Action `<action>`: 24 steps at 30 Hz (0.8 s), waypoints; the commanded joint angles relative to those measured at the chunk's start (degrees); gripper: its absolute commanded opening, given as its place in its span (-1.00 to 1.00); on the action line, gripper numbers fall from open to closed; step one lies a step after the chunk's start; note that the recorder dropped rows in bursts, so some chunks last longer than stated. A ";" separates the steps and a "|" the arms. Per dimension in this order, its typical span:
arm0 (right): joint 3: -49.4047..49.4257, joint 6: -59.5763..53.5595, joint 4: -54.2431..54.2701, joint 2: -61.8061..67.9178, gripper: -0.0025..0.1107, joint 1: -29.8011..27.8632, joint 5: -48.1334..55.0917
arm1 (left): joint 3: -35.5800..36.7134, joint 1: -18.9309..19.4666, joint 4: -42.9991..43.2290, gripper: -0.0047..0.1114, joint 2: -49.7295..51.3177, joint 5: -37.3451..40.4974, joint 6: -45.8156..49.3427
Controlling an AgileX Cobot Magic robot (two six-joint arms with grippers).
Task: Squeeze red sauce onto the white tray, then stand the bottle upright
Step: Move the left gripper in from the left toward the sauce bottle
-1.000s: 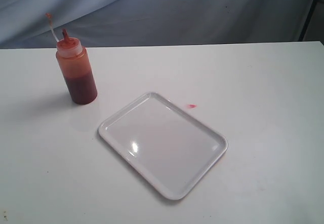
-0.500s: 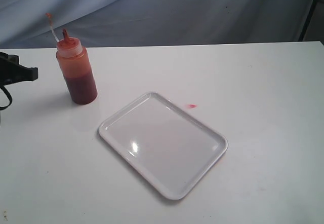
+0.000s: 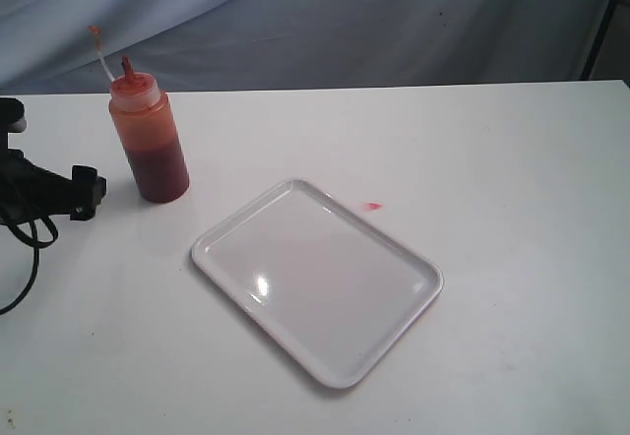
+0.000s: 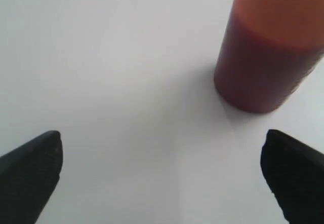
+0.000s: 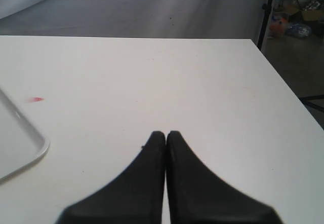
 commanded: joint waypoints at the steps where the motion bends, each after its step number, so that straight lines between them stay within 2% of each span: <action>1: 0.16 0.32 0.33 -0.35 -0.96 0.22 -0.15 | -0.33 -0.19 -0.67 0.88 1.43 -0.16 -0.21; 10: 0.16 0.32 0.33 -0.35 -0.96 0.22 -0.15 | -0.22 -0.27 3.22 0.88 5.50 -3.99 -2.62; 12: 0.16 0.32 0.33 -0.35 -0.96 0.22 -0.15 | 0.34 -0.27 9.70 0.88 5.50 -7.86 -9.81; 14: 0.16 0.32 0.33 -0.35 -0.96 0.22 -0.15 | 2.06 -0.27 19.36 0.88 5.50 -15.55 -20.62; 16: 0.16 0.32 0.33 -0.35 -0.96 0.22 -0.15 | 3.77 -0.27 26.69 0.88 5.50 -22.75 -26.44; 18: 0.16 0.32 0.33 -0.35 -0.96 0.22 -0.15 | 5.13 -0.27 27.24 0.88 5.50 -26.78 -26.10; 24: 0.16 0.32 0.33 -0.35 -0.96 0.22 -0.15 | 5.02 -0.27 27.24 0.88 5.50 -27.07 -23.08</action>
